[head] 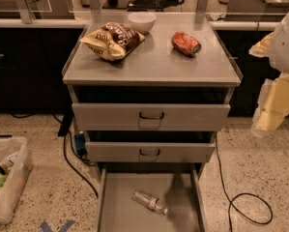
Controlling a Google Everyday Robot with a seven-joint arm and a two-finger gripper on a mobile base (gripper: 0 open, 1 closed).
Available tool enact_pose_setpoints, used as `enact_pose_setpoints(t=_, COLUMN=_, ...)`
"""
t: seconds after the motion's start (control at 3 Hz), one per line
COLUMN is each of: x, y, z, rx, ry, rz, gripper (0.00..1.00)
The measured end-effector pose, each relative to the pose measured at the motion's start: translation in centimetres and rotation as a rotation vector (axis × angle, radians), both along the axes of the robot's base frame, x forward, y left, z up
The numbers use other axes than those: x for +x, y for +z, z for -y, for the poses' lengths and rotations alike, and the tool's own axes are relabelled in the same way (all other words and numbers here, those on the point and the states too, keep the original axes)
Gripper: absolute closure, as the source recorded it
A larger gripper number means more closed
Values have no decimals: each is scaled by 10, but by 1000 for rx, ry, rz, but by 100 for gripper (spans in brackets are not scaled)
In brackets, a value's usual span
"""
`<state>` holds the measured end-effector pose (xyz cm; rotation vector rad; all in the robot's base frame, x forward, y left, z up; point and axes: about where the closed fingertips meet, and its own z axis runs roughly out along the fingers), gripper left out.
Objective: Pick water bottle from bottom drawer and place on counter
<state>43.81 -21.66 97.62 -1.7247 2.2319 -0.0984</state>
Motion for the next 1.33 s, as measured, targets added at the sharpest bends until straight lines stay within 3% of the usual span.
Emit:
enact_pose_setpoints(t=0.33, x=0, y=0, z=0, rx=0, ry=0, rz=0, gripper=0)
enact_pose_setpoints(t=0.67, x=2, y=-33, z=-2, rx=3, ry=-28, rz=-27, gripper=0)
enact_pose_setpoints(t=1.0, x=5, y=-88, z=-14, rx=-36, ry=-62, rz=-25, gripper=0)
enact_pose_setpoints(t=1.33, x=8, y=-156, z=-22, rx=-29, ry=-107, rz=-58, gripper=0)
